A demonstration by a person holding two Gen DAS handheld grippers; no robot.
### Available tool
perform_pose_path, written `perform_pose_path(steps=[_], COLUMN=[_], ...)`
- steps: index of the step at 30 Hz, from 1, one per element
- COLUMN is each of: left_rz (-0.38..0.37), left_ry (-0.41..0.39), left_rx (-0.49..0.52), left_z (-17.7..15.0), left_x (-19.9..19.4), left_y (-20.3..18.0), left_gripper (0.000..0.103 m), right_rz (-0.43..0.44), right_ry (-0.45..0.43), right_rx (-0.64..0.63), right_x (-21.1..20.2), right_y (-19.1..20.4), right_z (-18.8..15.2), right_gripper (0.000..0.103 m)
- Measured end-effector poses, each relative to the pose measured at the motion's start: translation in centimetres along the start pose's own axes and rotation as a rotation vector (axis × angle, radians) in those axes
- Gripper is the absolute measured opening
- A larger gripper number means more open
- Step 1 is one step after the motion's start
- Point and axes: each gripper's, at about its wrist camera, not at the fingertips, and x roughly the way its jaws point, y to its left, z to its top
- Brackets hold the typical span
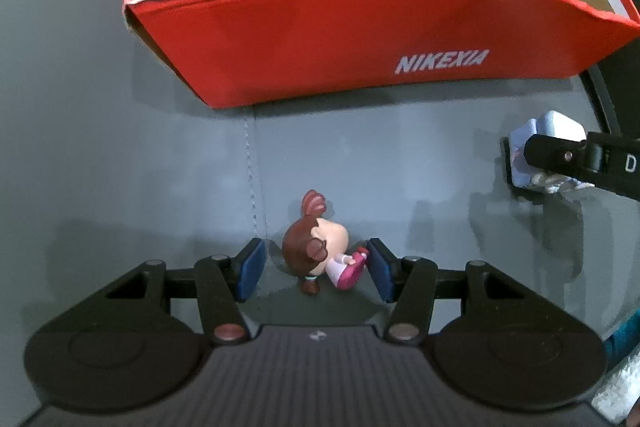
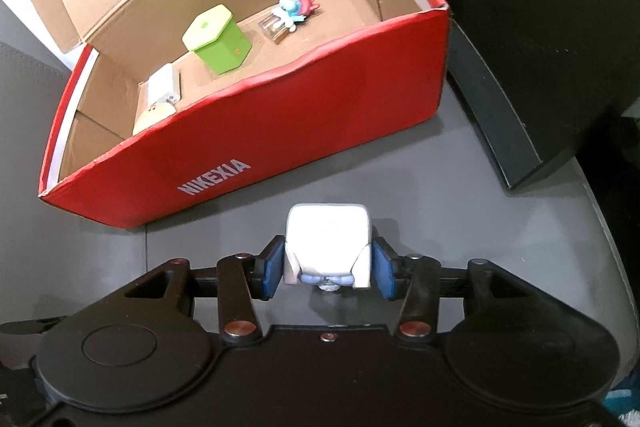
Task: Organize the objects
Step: 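Lift the doll with the left tool while the right tool lifts the cube charger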
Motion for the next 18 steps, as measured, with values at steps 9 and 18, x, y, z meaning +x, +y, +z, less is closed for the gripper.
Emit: perform_pose_path(steps=[9, 18], left_rz=[-0.013, -0.025], left_ry=[-0.032, -0.100], left_rx=[-0.023, -0.026], left_z=[-0.3, -0.8], left_x=[-0.1, -1.5], left_y=[0.2, 0.1], left_gripper=[0.044, 0.043], right_rz=[-0.019, 0.006], right_ry=[-0.013, -0.030], right_rx=[-0.037, -0.012], right_x=[0.1, -0.9], right_y=[0.4, 0.2], right_z=[0.0, 0.2], right_gripper=[0.047, 0.045])
